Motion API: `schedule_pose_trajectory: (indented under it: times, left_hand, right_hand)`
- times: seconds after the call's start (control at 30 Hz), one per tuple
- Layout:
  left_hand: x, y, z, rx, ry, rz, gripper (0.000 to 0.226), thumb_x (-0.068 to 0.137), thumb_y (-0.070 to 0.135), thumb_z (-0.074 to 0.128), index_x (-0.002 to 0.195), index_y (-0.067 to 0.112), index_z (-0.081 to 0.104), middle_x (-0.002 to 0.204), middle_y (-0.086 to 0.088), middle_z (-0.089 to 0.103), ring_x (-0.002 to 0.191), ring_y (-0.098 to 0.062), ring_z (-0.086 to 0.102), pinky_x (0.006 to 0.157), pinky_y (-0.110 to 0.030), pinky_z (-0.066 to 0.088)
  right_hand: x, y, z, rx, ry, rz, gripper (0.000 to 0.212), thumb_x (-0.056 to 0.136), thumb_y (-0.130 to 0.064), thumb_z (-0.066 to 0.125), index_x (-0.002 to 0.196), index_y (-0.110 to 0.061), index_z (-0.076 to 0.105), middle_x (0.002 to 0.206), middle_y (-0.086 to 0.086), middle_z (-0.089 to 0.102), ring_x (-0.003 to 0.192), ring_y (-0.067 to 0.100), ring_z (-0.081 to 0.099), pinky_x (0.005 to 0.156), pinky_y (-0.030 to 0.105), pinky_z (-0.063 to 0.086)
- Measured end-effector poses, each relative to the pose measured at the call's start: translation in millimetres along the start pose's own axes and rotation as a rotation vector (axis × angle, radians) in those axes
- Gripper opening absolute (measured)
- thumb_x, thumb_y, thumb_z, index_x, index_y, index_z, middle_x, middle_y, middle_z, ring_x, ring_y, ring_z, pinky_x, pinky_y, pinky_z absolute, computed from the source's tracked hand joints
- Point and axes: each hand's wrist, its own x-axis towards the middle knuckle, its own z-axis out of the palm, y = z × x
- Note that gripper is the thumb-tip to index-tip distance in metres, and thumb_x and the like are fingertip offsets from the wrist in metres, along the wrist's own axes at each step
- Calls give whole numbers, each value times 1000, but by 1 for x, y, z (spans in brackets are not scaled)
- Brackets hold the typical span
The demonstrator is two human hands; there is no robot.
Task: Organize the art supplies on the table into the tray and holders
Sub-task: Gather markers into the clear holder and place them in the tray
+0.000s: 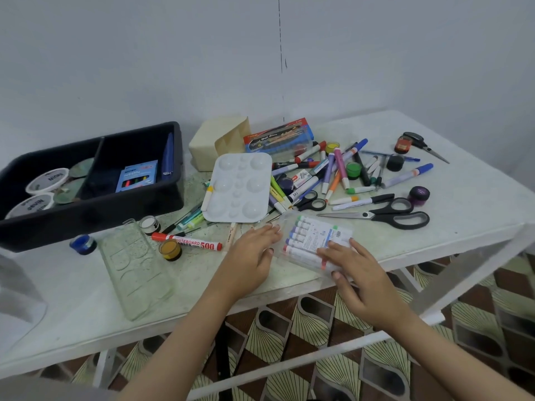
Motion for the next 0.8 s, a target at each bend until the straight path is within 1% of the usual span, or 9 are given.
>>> schedule_pose_trajectory:
  times: [0.13, 0.27, 0.33, 0.4, 0.43, 0.5, 0.57, 0.67, 0.8]
  left_hand:
    - [-9, -2, 4, 14, 43, 26, 42, 87, 13, 44, 127, 11, 57, 138, 5, 49, 131, 3, 31, 109, -7, 14]
    - [-18, -3, 5, -7, 47, 23, 38, 90, 13, 50, 127, 12, 56, 141, 12, 43, 135, 3, 28, 110, -8, 15]
    - [-22, -5, 4, -2, 45, 19, 36, 90, 13, 54, 127, 14, 56, 139, 15, 43, 134, 5, 29, 108, -5, 15]
    - [-26, -4, 3, 35, 50, 20, 35, 89, 21, 56, 123, 15, 59, 135, 12, 49, 129, 5, 34, 103, -2, 19]
    - [-28, -3, 3, 78, 63, 28, 36, 87, 29, 54, 121, 16, 60, 132, 9, 54, 125, 6, 37, 101, -4, 25]
    - [-31, 0, 3, 148, 100, 57, 43, 83, 39, 51, 122, 23, 59, 126, 8, 60, 119, 6, 44, 93, -11, 40]
    - [-31, 2, 2, 177, 101, 86, 49, 81, 43, 53, 128, 29, 55, 123, 10, 61, 118, 3, 49, 88, -14, 44]
    - [-30, 2, 2, 243, 92, 116, 51, 78, 51, 55, 124, 29, 60, 119, 7, 65, 113, -3, 57, 84, -19, 48]
    - [-27, 3, 3, 274, 132, 110, 48, 76, 55, 55, 114, 28, 67, 112, 7, 68, 107, -3, 61, 77, -16, 49]
  right_hand:
    - [1, 8, 0, -53, -17, -39, 40, 93, -18, 41, 133, -18, 47, 133, -2, 56, 132, 9, 42, 115, 37, 25]
    - [3, 14, -2, -79, -39, -53, 44, 92, -15, 41, 135, -21, 43, 133, -3, 55, 132, 9, 41, 115, 33, 23]
    - [4, 16, -2, -72, -46, -36, 44, 92, -15, 40, 135, -21, 43, 134, -4, 54, 132, 7, 39, 115, 31, 23]
    - [7, 18, -2, -44, -53, -13, 44, 92, -17, 40, 136, -20, 43, 134, -4, 54, 132, 4, 38, 114, 25, 25]
    - [9, 19, -4, -32, -59, -5, 44, 93, -21, 41, 137, -21, 42, 134, -3, 53, 132, 4, 38, 112, 22, 27]
    - [11, 22, -6, -35, -98, -17, 49, 92, -35, 46, 139, -22, 38, 137, -2, 51, 132, 6, 39, 109, 21, 31]
    - [12, 24, -9, -81, -137, -49, 58, 89, -46, 50, 141, -24, 35, 139, -5, 46, 133, 7, 38, 108, 21, 32]
    - [14, 27, -9, -116, -129, -74, 58, 87, -44, 54, 139, -23, 37, 139, -7, 45, 132, 7, 38, 108, 22, 32]
    - [16, 27, -7, -121, -82, -97, 51, 89, -37, 52, 137, -23, 40, 136, -6, 51, 131, 6, 40, 112, 28, 29]
